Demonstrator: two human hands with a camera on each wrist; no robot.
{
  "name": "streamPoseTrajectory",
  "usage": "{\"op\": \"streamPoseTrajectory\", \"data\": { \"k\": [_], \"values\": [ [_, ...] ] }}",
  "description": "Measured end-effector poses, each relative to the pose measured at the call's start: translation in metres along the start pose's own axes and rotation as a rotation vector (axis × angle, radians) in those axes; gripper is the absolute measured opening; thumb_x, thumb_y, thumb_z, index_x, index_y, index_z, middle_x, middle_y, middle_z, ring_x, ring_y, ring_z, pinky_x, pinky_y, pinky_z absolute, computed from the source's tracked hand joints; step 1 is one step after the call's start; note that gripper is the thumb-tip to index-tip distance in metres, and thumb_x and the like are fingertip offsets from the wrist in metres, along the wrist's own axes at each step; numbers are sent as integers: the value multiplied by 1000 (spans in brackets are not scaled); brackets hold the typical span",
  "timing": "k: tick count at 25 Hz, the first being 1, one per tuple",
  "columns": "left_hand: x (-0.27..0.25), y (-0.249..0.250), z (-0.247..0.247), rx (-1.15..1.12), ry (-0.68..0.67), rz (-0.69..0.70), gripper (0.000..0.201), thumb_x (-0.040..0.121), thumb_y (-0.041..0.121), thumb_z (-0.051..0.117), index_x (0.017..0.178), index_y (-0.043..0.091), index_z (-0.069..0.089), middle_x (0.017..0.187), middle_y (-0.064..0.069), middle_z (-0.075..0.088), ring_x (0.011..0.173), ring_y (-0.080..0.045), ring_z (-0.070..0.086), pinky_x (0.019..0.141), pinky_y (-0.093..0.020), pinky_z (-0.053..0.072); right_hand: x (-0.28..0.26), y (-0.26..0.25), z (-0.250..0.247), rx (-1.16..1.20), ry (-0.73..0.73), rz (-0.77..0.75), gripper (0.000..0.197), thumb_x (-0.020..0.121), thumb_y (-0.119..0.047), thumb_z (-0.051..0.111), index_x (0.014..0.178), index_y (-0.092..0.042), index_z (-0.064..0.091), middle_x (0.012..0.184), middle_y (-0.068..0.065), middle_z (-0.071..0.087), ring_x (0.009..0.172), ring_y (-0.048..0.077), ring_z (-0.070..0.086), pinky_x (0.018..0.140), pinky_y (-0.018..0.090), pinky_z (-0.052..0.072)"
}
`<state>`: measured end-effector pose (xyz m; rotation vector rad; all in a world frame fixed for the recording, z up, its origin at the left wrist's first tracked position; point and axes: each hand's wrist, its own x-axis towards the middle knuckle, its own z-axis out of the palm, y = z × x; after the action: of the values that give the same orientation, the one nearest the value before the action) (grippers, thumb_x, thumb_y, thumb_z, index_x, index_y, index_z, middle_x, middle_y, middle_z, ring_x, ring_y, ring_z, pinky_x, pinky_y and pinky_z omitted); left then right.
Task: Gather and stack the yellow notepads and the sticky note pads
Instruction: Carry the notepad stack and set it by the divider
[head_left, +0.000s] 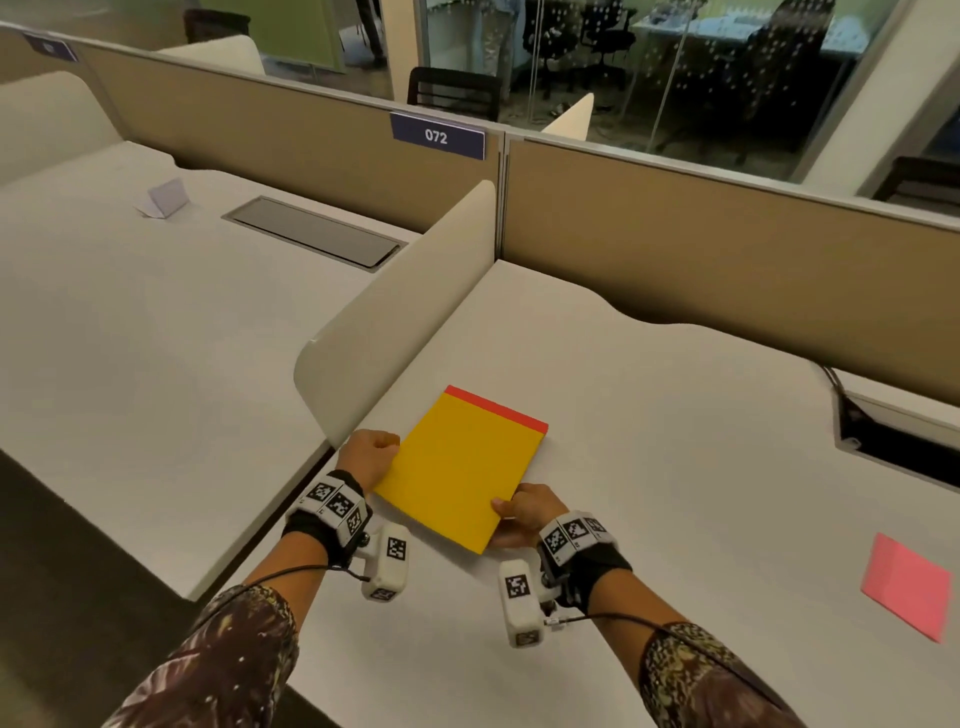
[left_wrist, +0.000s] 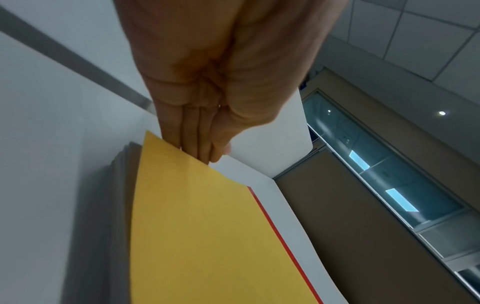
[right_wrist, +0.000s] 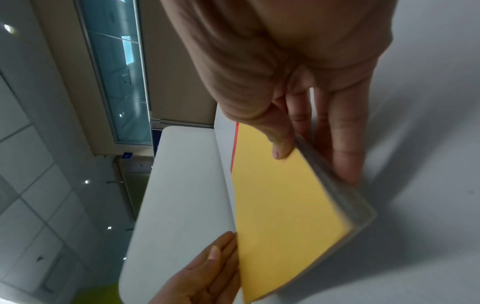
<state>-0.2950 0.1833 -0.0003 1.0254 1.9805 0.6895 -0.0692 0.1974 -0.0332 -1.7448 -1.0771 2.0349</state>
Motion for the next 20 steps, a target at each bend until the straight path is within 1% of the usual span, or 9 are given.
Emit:
{"op": "streamPoseTrajectory", "data": {
  "k": [2,3,5,8,12,14,16,18,20],
  "values": [
    [5,-3,-2,8,29,33,28,91,6,48,116,4,60,117,-17,59,114,-25,53,96,-34,42,12,-5,8,-58,42,-7,7,88,-8,59,82,-12,59,116,24,65,104,36,66,78,41,60],
    [3,-4,-2,30,44,35,37,92,6,47,129,3,52,132,-18,54,123,-28,50,102,-35,39,21,-6,9,-73,75,-7,8,85,-10,63,78,-12,59,114,23,67,102,37,67,82,45,58],
    [-2,-6,-1,98,70,64,47,92,8,47,138,7,42,142,-16,47,127,-30,48,103,-32,38,48,-5,12,-125,124,-19,14,75,-15,73,76,-8,61,108,24,70,98,36,68,89,54,54],
    [-8,-14,6,205,15,120,53,90,11,51,141,11,37,148,-14,40,134,-29,41,108,-34,34,70,-14,29,-223,166,-34,22,72,-23,74,79,-6,61,98,24,72,90,35,70,85,54,55],
    [-12,-23,16,358,-103,145,57,89,15,55,141,7,35,156,-10,23,145,-25,22,116,-35,24,52,-49,56,-375,286,-117,26,79,-19,68,97,-3,59,103,16,66,96,34,66,79,38,55],
    [-12,-26,17,420,-122,155,56,90,16,54,141,8,35,158,-10,16,147,-24,14,117,-35,21,51,-56,63,-443,298,-134,13,80,-14,64,80,-8,52,94,16,61,91,33,63,74,36,54],
    [-10,-25,14,482,-128,149,56,90,17,52,142,8,33,159,-10,12,148,-24,10,116,-37,20,58,-55,66,-478,300,-133,24,80,-14,62,66,-11,43,88,15,56,73,28,58,61,29,45],
    [-10,-23,12,537,-132,139,57,91,18,52,143,9,31,160,-10,8,148,-24,7,116,-39,21,65,-50,68,-502,283,-153,14,79,-18,60,76,-5,55,98,19,61,74,28,58,58,27,40],
    [-10,-21,12,570,-140,140,57,91,19,51,143,9,30,160,-10,6,148,-25,6,116,-41,22,75,-44,66,-475,267,-163,26,78,-17,58,97,1,63,108,19,64,90,33,64,69,33,50]
  ]
}}
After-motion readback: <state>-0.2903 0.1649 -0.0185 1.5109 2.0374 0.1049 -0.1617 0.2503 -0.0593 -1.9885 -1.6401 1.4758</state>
